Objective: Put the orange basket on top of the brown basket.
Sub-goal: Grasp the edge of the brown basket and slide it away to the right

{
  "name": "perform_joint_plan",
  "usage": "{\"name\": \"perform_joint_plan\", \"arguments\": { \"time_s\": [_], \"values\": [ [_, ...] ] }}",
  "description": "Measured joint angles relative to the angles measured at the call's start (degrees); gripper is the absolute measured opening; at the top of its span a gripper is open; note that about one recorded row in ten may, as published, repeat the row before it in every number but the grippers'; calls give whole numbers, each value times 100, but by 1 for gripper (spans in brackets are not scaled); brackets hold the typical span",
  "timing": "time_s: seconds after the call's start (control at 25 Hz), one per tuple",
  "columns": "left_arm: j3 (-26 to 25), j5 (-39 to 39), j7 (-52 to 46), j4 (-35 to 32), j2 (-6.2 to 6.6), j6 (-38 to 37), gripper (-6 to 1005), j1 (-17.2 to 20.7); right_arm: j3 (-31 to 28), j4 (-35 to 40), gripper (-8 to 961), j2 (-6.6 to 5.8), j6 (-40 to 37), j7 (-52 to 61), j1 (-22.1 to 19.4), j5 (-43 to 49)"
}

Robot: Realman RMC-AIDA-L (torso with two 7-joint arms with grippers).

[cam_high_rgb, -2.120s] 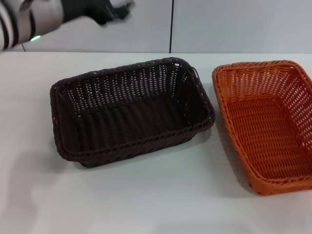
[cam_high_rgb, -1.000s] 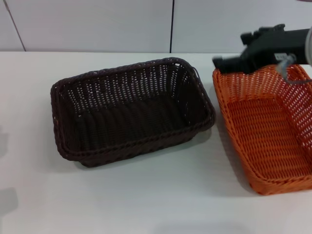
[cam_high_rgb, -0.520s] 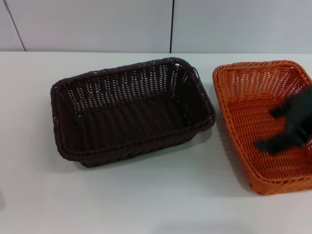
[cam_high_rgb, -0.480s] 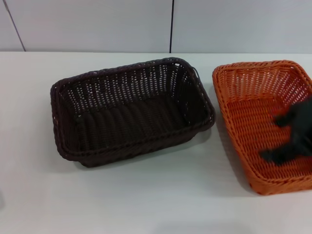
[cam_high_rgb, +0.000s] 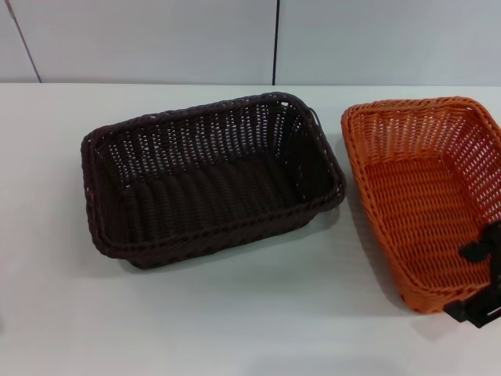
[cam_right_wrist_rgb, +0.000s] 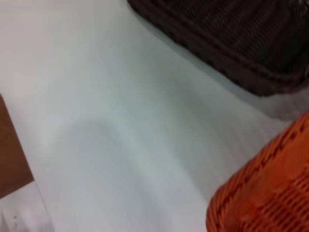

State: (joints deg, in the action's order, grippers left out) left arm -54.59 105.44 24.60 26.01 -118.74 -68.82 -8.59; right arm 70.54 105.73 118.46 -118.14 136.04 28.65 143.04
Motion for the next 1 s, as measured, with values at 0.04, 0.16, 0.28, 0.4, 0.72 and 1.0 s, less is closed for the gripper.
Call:
{"name": "perform_joint_plan", "arguments": {
  "time_s": [0.04,0.16,0.28,0.4,0.72,1.0],
  "values": [
    [8,-11,0,0,0,2,827,0,7,-54,835,0,10,-27,0,34],
    [29,-16,1,0,0,7,827,4,17,-192,835,1,63,-111,20,181],
    [37,-16,-3,-1,0,14,827,16,93,-333,836,2,215,-167,31,401],
    [37,-16,-6,-8,0,46,827,23,247,-538,836,2,392,-173,29,586],
    [37,-14,-5,-63,0,123,827,6,731,-1361,829,9,865,-175,61,844],
    [37,-14,-33,-136,15,173,827,1,1225,-1438,814,42,1453,-30,-2,1347]
  ]
}}
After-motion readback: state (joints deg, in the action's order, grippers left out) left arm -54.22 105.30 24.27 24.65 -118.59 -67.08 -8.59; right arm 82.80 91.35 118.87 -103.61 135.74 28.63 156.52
